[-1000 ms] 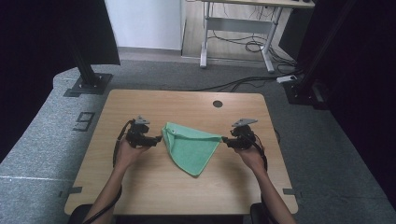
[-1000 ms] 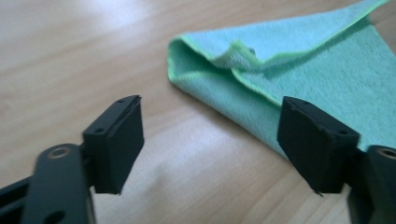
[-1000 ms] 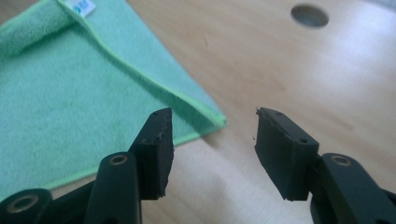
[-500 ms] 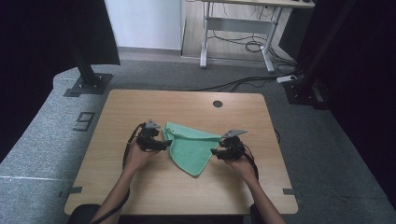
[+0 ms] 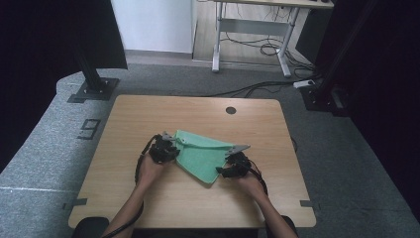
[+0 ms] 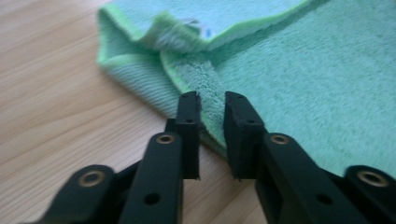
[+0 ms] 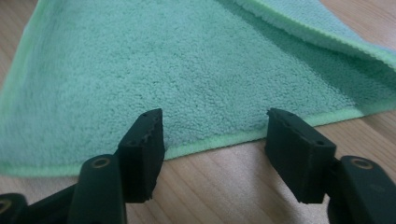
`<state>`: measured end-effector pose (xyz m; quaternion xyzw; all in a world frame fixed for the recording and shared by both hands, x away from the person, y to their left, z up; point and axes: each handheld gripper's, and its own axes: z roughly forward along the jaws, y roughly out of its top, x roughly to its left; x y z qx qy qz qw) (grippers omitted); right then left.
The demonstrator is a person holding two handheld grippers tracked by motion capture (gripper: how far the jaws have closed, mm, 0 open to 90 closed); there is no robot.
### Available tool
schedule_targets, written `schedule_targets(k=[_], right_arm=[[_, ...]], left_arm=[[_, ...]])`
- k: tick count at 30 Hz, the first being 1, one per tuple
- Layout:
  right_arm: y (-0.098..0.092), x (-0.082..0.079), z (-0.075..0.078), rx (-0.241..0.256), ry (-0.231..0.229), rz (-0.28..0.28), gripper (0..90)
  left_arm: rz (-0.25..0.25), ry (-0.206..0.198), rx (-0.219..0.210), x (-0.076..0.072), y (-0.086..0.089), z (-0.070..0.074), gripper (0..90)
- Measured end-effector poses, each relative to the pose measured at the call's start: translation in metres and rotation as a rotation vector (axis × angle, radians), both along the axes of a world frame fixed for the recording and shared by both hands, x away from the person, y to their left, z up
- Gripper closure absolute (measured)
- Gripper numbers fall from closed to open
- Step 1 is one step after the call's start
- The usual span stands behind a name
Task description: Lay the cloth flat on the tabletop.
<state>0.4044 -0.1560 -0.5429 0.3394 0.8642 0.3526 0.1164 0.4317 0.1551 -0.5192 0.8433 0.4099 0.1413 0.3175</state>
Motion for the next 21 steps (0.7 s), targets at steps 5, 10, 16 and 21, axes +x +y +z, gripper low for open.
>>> schedule_targets(k=[5,10,16,21], right_arm=[[0.000,-0.001,0.000,-0.004,0.001,0.008,36.5],[0.001,-0.002,0.000,-0.006,0.002,0.013,35.2],[0.001,-0.002,0.000,-0.013,-0.004,0.020,35.0],[0.001,-0.002,0.000,-0.025,-0.014,0.024,36.1]], left_arm=[[0.012,0.013,0.009,-0.011,0.017,0.003,78.6],[0.027,0.051,-0.002,-0.022,0.032,-0.005,72.7],[0.054,0.042,0.015,-0.024,0.039,-0.001,57.3],[0.065,0.019,-0.003,-0.022,0.041,0.005,44.9]])
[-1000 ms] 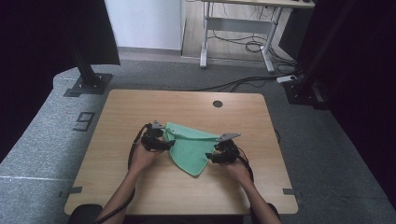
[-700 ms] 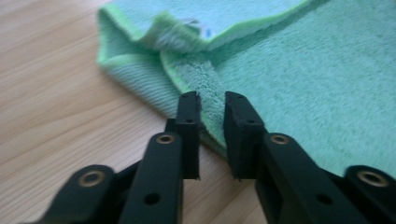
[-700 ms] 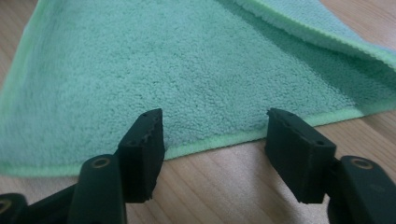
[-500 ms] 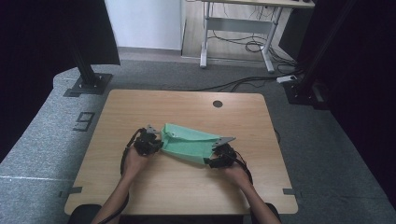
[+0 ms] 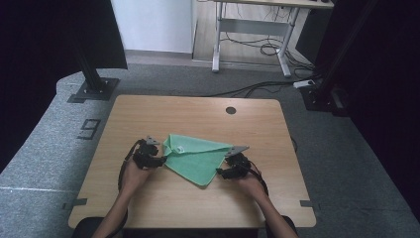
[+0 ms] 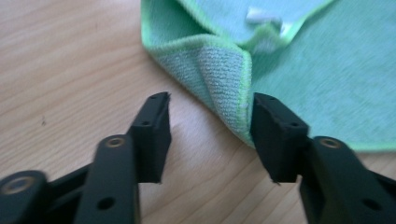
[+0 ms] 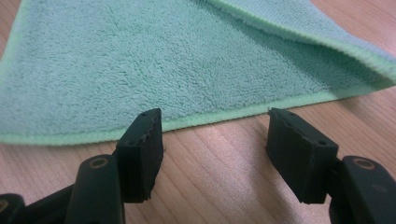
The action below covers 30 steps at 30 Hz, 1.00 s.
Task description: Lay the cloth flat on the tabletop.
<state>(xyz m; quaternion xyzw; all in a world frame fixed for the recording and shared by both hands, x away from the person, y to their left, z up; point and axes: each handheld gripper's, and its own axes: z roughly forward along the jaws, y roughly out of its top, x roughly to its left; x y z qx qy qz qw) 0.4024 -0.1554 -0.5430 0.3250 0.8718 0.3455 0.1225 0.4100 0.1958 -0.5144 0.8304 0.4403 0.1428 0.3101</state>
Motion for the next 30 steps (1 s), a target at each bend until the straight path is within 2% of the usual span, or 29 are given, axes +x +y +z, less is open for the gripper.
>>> schedule_targets(k=[2,5,7,9,12,16,17,18,21,23,25,28,30], right_arm=[[0.000,0.000,0.000,-0.004,0.003,0.000,36.0],[0.000,0.002,0.003,-0.021,0.022,-0.007,38.8],[-0.001,0.003,0.006,0.006,0.018,-0.016,41.1],[-0.001,0.005,0.011,0.045,0.014,-0.032,42.5],[0.007,0.009,0.016,0.071,0.006,-0.036,43.0],[0.024,0.014,0.008,0.025,0.009,-0.012,43.2],[0.028,0.015,0.004,0.001,0.011,-0.008,41.9],[0.029,0.014,0.001,0.000,-0.007,-0.005,41.3],[0.027,0.015,0.000,0.014,-0.010,-0.010,43.7],[0.025,0.015,0.000,0.023,-0.010,-0.006,45.5],[0.023,0.015,-0.001,0.031,-0.018,-0.002,46.1],[0.022,0.015,-0.001,0.034,-0.022,-0.001,46.0],[0.023,0.015,-0.001,0.033,-0.021,0.000,45.9]], left_arm=[[-0.012,-0.011,-0.014,0.001,-0.003,0.004,38.5],[-0.037,-0.023,0.003,0.003,-0.009,0.008,36.6],[-0.039,-0.029,0.013,0.006,-0.012,0.010,36.7],[-0.037,-0.034,0.022,0.011,-0.015,0.011,38.0],[-0.034,-0.031,0.049,0.018,-0.019,0.008,42.1],[-0.009,-0.042,0.112,0.021,-0.022,-0.002,49.6],[0.007,-0.044,0.127,0.021,-0.021,-0.004,51.7],[0.024,-0.045,0.139,0.021,-0.018,-0.005,53.4],[0.072,-0.052,0.177,0.022,-0.007,-0.008,57.8],[0.098,-0.037,0.159,0.022,0.001,-0.009,57.7],[0.121,-0.038,0.179,0.022,0.007,-0.010,58.2],[0.140,-0.024,0.178,0.021,0.016,-0.011,55.8],[0.131,-0.034,0.140,0.020,0.019,-0.008,52.5]])
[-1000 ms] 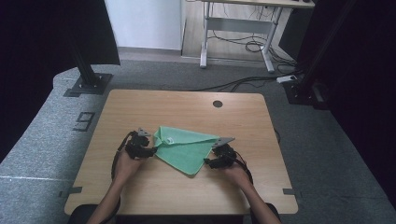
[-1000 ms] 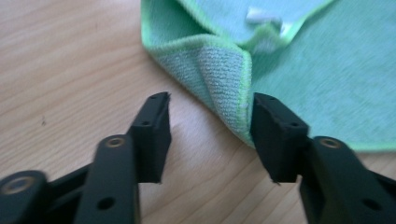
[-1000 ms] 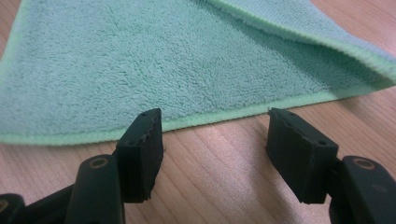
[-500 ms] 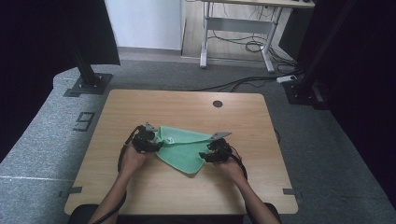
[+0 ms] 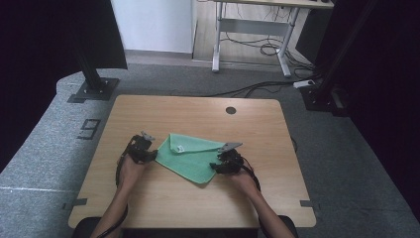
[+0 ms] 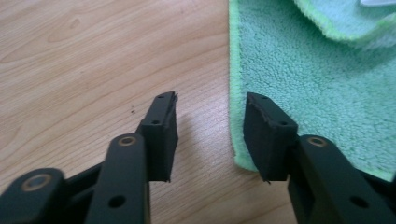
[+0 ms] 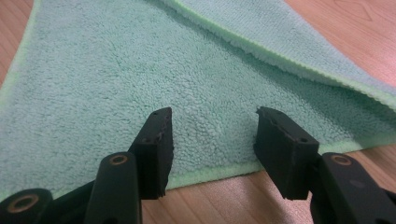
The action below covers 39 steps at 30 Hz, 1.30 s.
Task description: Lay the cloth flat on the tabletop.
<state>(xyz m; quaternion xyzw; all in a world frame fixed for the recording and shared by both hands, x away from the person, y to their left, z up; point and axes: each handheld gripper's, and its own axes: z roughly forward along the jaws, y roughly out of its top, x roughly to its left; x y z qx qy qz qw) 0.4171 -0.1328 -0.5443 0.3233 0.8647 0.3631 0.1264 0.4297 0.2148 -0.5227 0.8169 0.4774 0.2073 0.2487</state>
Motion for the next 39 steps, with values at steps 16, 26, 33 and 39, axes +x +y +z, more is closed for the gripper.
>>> schedule_targets(k=[16,26,33,39], right_arm=[[-0.010,-0.008,0.001,-0.068,-0.008,-0.097,21.6],[-0.031,-0.007,0.003,-0.106,-0.031,-0.192,21.4],[-0.047,0.003,0.001,-0.084,-0.030,-0.270,20.7],[-0.054,0.006,-0.004,-0.019,0.002,-0.285,20.1]], left_arm=[[-0.090,0.045,-0.041,-0.016,-0.007,-0.009,30.4],[-0.196,0.073,-0.087,-0.053,-0.026,-0.012,27.1],[-0.258,0.064,-0.094,-0.062,-0.044,-0.014,23.1],[-0.281,0.056,-0.148,-0.055,-0.042,-0.005,29.9]])
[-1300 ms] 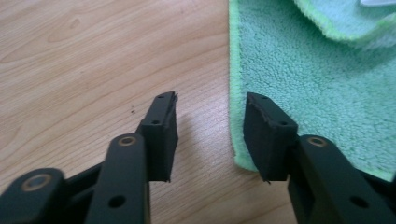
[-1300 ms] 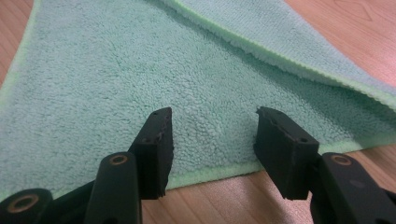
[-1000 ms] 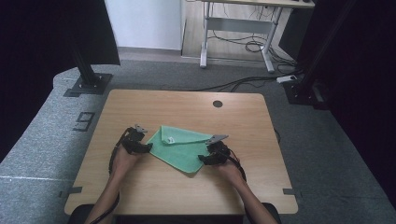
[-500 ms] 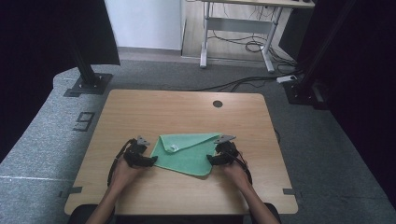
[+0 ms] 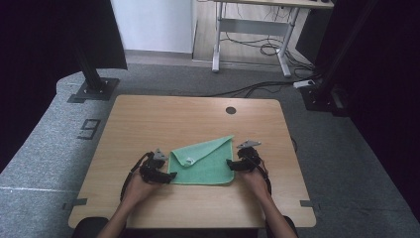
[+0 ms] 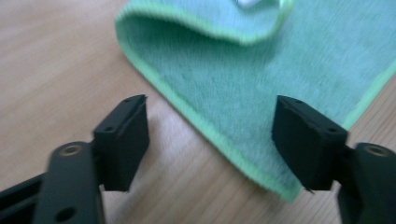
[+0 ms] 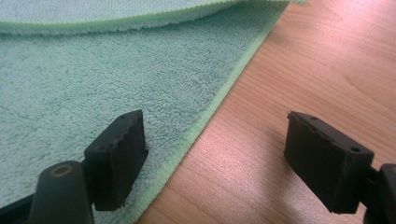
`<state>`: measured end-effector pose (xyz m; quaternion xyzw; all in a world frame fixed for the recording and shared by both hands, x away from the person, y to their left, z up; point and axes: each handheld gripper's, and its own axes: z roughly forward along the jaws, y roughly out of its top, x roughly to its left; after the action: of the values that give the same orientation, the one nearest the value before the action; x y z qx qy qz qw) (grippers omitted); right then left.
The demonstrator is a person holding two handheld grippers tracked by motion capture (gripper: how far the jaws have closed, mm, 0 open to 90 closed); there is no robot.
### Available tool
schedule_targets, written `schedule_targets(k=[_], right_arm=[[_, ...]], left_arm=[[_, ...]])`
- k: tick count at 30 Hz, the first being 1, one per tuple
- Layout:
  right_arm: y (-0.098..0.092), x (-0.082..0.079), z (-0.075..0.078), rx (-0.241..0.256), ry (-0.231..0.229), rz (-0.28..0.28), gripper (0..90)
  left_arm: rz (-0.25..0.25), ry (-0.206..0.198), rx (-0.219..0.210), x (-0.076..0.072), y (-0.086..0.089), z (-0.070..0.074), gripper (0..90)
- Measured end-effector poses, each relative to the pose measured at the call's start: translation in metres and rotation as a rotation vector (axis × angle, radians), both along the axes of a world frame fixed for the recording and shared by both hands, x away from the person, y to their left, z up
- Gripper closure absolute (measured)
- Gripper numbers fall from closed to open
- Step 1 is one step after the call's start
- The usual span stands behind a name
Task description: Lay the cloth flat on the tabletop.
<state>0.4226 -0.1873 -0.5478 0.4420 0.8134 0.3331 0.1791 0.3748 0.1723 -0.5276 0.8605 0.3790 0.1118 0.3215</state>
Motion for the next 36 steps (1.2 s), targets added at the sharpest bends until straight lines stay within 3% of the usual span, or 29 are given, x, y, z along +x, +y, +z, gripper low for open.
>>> schedule_targets(k=[5,10,13,17,20,23,32,36], right_arm=[[-0.003,0.000,-0.004,0.019,-0.012,-0.020,14.3],[-0.004,-0.001,-0.005,0.029,-0.027,-0.020,13.7],[-0.004,-0.002,-0.006,0.035,-0.033,-0.019,13.5],[-0.005,-0.002,-0.007,0.038,-0.043,-0.017,13.5],[-0.005,-0.003,-0.007,0.042,-0.045,-0.016,13.5],[-0.005,-0.002,-0.007,0.042,-0.045,-0.016,13.4],[-0.005,-0.003,-0.007,0.041,-0.046,-0.016,13.6],[-0.005,-0.003,-0.007,0.041,-0.045,-0.014,13.5]], left_arm=[[-0.045,-0.040,-0.062,0.007,-0.007,0.019,36.7],[-0.116,-0.071,-0.065,0.014,-0.025,0.030,42.0],[-0.160,-0.051,-0.054,0.017,-0.036,0.029,46.3],[-0.192,0.012,-0.001,0.023,-0.046,0.017,57.8],[-0.176,0.049,0.012,0.029,-0.048,0.010,71.4],[-0.155,0.050,-0.007,0.036,-0.045,0.013,86.3],[-0.031,-0.068,-0.048,0.072,-0.027,0.062,87.6],[0.039,-0.102,-0.051,0.092,-0.021,0.075,87.1]])
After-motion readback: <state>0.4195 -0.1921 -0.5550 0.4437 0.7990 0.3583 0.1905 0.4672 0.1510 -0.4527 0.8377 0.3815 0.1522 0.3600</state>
